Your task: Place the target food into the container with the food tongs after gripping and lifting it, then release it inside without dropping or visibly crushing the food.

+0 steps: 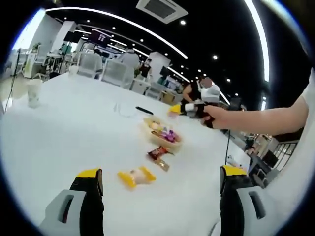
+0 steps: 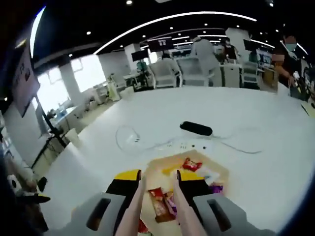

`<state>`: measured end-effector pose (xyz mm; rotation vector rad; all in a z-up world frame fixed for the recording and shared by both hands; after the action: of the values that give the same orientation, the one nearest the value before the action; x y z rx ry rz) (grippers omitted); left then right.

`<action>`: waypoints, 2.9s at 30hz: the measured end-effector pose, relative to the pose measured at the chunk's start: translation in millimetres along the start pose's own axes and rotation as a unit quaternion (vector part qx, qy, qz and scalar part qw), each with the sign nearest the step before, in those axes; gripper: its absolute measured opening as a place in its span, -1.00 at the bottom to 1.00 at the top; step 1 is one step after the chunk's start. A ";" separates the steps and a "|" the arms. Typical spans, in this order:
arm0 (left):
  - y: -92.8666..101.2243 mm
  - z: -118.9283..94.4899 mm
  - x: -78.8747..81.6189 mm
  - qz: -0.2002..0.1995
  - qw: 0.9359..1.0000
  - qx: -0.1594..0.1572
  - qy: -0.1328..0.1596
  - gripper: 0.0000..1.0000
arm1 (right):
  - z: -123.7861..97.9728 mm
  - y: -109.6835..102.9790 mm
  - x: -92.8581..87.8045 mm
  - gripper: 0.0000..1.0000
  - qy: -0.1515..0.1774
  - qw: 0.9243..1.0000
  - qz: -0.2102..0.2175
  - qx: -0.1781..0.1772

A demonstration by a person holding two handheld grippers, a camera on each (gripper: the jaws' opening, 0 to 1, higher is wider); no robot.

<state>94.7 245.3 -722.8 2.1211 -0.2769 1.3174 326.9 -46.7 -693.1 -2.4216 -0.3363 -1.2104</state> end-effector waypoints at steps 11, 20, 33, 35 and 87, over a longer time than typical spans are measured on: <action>-3.4 -4.1 -2.3 0.000 1.000 -0.001 -0.001 0.98 | -18.5 -18.4 -25.0 -0.44 -0.038 0.999 -0.010 0.013; -1.2 -13.0 -2.9 0.001 1.000 -0.001 -0.006 0.98 | -21.1 -59.0 -69.8 -0.45 -0.091 0.990 -0.098 0.049; 1.6 -13.5 -10.8 0.021 1.000 0.004 -0.019 0.98 | -16.5 -84.9 -106.6 -0.46 -0.138 0.981 -0.111 0.079; 1.2 -12.9 -11.8 0.020 1.000 0.004 -0.022 0.98 | -15.2 -86.4 -108.5 -0.47 -0.141 0.980 -0.117 0.079; -5.7 -12.6 -16.3 0.009 1.000 0.006 0.000 0.98 | -28.6 -23.1 -69.0 -0.60 -0.081 0.991 -0.109 -0.003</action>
<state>80.3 255.1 -735.3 2.1346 -0.2902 1.3323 256.8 -41.6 -727.4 -2.5471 -0.6606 -1.1035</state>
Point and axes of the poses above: the point that each gripper's makers call its tool centre point, and the gripper's own axes: z roughly forward along the fingers, y roughly to its right, x roughly out of its top, the point moved 9 cm from there along -z, roughly backward along the fingers, and after that the axes turned 5 degrees about z, right-handed, at the moved point
